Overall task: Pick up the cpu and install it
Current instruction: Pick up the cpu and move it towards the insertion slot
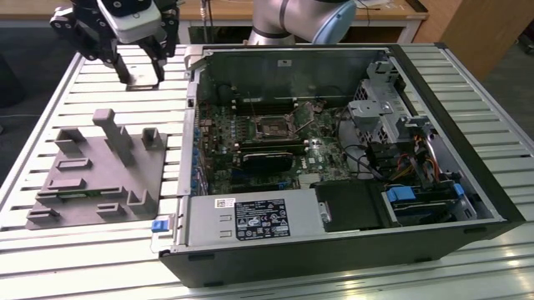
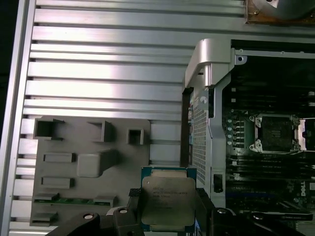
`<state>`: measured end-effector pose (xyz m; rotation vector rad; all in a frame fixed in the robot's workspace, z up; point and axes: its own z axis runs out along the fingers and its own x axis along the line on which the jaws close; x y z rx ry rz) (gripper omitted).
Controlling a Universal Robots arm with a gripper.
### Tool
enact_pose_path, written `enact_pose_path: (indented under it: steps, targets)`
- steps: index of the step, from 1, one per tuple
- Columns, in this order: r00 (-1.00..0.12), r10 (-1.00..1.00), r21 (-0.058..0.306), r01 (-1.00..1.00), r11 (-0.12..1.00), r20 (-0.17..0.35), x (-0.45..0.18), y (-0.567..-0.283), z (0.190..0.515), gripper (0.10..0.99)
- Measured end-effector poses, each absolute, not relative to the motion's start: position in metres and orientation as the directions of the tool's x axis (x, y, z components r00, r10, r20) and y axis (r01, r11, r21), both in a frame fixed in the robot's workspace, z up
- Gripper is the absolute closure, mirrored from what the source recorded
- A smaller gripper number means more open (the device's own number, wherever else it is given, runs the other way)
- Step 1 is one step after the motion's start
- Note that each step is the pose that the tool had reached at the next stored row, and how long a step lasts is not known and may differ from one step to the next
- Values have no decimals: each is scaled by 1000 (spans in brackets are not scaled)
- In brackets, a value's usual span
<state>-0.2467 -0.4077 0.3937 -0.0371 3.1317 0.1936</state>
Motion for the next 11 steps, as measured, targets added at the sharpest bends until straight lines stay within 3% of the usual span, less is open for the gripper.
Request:
enact_pose_path:
  steps: [11]
  targets:
    - [-1000,-23,123,-24,992,-5,-224,-407,393,561]
